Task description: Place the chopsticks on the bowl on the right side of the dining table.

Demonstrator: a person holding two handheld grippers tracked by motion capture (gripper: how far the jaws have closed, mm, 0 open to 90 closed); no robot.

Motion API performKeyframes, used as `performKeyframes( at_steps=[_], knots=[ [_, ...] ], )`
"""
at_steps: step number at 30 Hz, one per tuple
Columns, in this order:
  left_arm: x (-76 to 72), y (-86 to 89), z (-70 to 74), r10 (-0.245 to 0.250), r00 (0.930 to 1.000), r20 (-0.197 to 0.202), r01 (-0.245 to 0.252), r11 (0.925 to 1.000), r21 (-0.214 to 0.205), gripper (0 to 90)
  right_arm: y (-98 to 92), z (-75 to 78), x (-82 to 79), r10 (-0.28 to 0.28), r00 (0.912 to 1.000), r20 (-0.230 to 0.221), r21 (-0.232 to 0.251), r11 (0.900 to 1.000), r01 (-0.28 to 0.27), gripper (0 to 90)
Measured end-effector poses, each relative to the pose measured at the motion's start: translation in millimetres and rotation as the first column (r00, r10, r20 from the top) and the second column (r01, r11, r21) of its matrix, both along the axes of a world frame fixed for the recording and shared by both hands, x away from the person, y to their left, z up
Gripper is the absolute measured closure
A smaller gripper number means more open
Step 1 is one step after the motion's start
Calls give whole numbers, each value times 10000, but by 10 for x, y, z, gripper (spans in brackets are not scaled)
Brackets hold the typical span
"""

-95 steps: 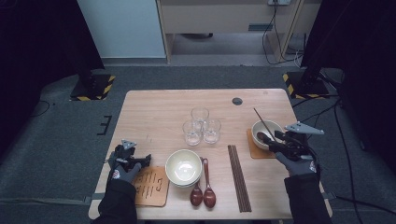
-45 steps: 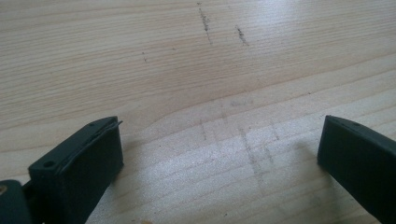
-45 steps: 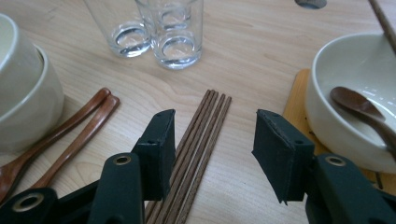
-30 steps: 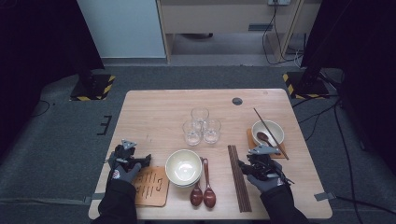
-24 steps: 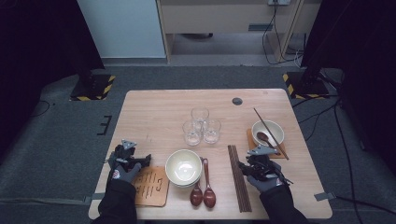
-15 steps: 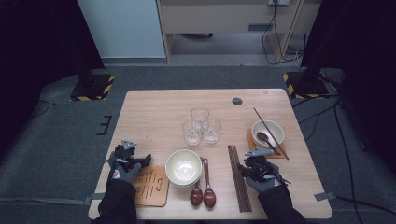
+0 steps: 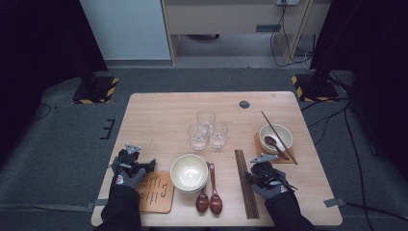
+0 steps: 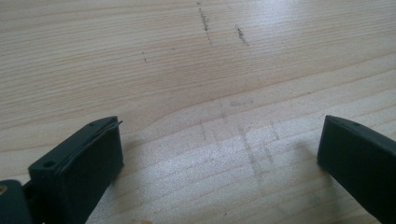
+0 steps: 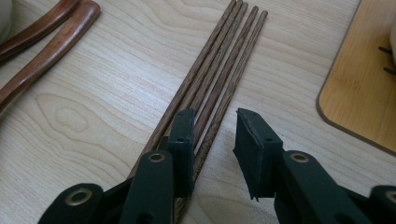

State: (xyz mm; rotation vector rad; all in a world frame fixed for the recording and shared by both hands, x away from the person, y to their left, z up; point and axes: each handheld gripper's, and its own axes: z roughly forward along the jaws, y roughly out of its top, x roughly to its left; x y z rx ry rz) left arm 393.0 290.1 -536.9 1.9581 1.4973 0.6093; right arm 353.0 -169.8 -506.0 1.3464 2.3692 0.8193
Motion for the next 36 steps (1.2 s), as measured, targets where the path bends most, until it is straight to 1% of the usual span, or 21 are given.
performKeyframes(
  at_steps=[12, 15, 21, 27, 32, 36],
  knots=[
    [0, 0, 0, 2, 10000, 0, -2, 10000, -1, 0, -14, -46, 19, -16, 9997, -247, -117, 9999, 13, 704],
    [-1, -1, 0, 3, 10000, 0, -3, 10000, 0, 0, -17, -55, 23, 0, 9995, -301, -177, 9998, -5, 723],
    [-1, -1, 0, 2, 10000, 0, -2, 10000, -3, 0, -35, -60, 30, -107, 9991, -406, -247, 9996, 97, 776],
    [-1, -1, 0, 3, 10000, 2, -3, 10000, -3, 0, -64, -55, 40, -277, 9984, -500, -263, 9993, 264, 799],
    [-1, -1, 0, 3, 10000, 3, -3, 10000, -3, 0, -92, -46, 46, -375, 9983, -456, -329, 9988, 360, 828],
    [-1, -1, 0, 1, 10000, 1, -1, 10000, -3, 0, -115, -39, 52, -510, 9972, -541, -305, 9983, 494, 837]
  ],
)
